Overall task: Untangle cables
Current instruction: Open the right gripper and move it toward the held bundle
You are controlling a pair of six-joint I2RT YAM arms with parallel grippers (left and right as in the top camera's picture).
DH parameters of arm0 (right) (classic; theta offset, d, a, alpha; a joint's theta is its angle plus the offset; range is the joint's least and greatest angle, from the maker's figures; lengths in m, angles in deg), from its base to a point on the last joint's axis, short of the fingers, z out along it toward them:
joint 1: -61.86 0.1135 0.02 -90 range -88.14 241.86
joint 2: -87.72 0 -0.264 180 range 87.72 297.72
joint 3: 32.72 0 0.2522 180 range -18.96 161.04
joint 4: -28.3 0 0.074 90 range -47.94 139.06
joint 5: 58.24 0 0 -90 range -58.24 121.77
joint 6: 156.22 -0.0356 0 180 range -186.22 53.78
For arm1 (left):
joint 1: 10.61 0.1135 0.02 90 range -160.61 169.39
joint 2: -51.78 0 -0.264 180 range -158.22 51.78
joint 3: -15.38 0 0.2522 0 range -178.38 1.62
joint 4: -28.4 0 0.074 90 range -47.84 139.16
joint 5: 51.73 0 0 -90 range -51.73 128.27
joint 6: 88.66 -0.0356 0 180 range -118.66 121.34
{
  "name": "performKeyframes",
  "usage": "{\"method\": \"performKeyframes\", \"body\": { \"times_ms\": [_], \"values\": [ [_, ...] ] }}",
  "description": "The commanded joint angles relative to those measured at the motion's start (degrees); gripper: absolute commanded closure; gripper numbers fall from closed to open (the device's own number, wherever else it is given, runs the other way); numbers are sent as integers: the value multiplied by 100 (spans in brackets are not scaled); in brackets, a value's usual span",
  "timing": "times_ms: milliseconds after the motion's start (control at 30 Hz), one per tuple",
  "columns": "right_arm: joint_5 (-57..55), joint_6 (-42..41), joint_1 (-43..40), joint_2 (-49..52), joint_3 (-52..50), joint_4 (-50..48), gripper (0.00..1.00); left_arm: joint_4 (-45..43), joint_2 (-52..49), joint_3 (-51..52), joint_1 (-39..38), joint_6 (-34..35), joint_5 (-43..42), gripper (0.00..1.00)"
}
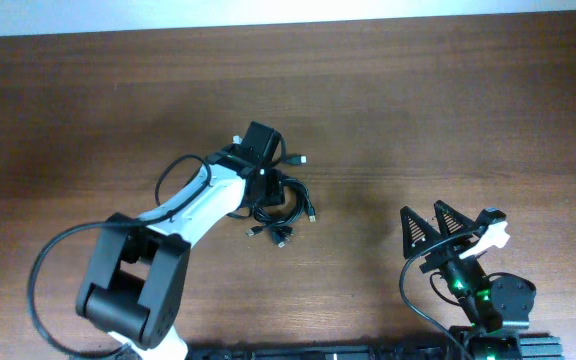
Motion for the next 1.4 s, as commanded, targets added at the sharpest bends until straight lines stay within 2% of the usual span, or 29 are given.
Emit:
{"method": "performKeyframes", "body": {
  "times_ms": [0,67,133,167,233,333,400,567,700,867,967,1167,1367],
  "values": [
    [94,-28,-33,-44,-28,33,1,-92,-227,48,9,-114,-92,34],
    [94,-28,-33,-44,-28,33,1,-94,-315,50,9,-111,-92,39],
    [94,-31,-33,-44,-28,31,1,-92,-404,50,7,-111,-92,49],
    [96,-28,-33,-44,-28,31,1,-87,-450,50,7,-111,-92,61],
    [411,-334,-33,-44,-28,28,1,-96,-461,48,9,-114,-87,100],
    [1222,-990,-33,-44,-28,33,1,-155,-459,39,13,-111,-87,100],
    [1687,-1078,-33,-44,-28,52,1,-142,-433,9,13,-107,-90,100],
    [1749,-1657,-33,-44,-28,50,1,33,-9,-35,13,-109,-87,100],
    [2085,-1220,-33,-39,-28,-72,3,46,634,-37,13,-57,-81,100],
    [2479,-1499,-33,57,13,-79,3,44,1342,-37,13,966,-42,100],
    [2487,-1633,-33,205,173,-83,2,42,1532,-37,9,1279,-46,100],
    [2371,-1853,-33,1252,645,-79,2,46,1604,-37,9,1276,-22,100],
    [2463,-1799,-26,3453,1679,-111,1,42,1604,-37,9,1276,94,100]
  ]
}}
